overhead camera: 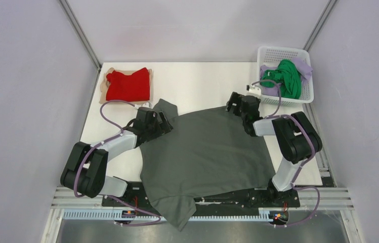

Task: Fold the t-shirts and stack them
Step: Flatten out the tshirt

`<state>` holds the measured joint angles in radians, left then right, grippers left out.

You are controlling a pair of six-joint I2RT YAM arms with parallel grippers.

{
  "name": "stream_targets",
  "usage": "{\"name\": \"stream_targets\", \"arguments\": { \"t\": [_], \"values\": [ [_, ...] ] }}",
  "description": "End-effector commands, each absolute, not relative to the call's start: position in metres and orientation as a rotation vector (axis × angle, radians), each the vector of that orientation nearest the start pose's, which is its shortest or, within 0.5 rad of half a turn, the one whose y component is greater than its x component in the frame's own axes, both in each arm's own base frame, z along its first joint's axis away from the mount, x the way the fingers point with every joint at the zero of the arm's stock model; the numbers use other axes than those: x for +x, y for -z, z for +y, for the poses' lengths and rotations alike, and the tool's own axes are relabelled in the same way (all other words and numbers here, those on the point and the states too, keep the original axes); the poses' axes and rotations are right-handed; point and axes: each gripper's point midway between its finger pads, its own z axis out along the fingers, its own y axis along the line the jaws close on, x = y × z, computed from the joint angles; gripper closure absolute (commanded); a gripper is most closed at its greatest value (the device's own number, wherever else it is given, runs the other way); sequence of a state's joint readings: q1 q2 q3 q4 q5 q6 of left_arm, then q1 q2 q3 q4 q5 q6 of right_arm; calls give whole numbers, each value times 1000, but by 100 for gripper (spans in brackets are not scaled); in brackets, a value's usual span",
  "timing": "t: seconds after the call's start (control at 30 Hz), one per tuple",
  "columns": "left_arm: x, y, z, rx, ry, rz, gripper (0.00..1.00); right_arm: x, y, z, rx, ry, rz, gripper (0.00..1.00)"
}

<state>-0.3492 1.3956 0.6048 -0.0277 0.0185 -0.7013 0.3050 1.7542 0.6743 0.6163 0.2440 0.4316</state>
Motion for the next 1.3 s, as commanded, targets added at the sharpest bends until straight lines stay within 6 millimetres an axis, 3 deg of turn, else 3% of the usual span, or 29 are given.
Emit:
{"name": "stream_targets", "arguments": {
  "t": [0.0,0.13,0.27,0.37,0.47,0.63,0.8,0.97,1.1,1.27],
  "values": [
    [303,-36,-128,-389,389,2436,0,489,-90,105,279,-231,1828,2],
    [303,-40,-128,-398,397,2425,0,509,-121,119,141,-267,1795,2],
    [304,-39,-128,-413,396,2425,0,487,-127,129,35,-299,1859,2],
    [303,-34,-130,-423,407,2440,0,447,-114,128,12,-288,1940,2],
    [302,-32,-131,-418,407,2448,0,413,-89,133,-9,-290,2050,2],
    [303,-28,-127,-422,381,2452,0,391,-54,143,-36,-324,2161,2],
    [303,-25,-126,-424,368,2459,0,410,-44,135,-4,-234,2173,2],
    [302,-20,-123,-432,334,2481,0,450,-42,113,62,-60,2149,2],
    [302,-19,-117,-446,290,2483,0,485,-43,91,157,-22,2125,2],
    [303,-23,-118,-442,292,2477,0,510,-75,88,78,-29,2056,2]
  ]
}}
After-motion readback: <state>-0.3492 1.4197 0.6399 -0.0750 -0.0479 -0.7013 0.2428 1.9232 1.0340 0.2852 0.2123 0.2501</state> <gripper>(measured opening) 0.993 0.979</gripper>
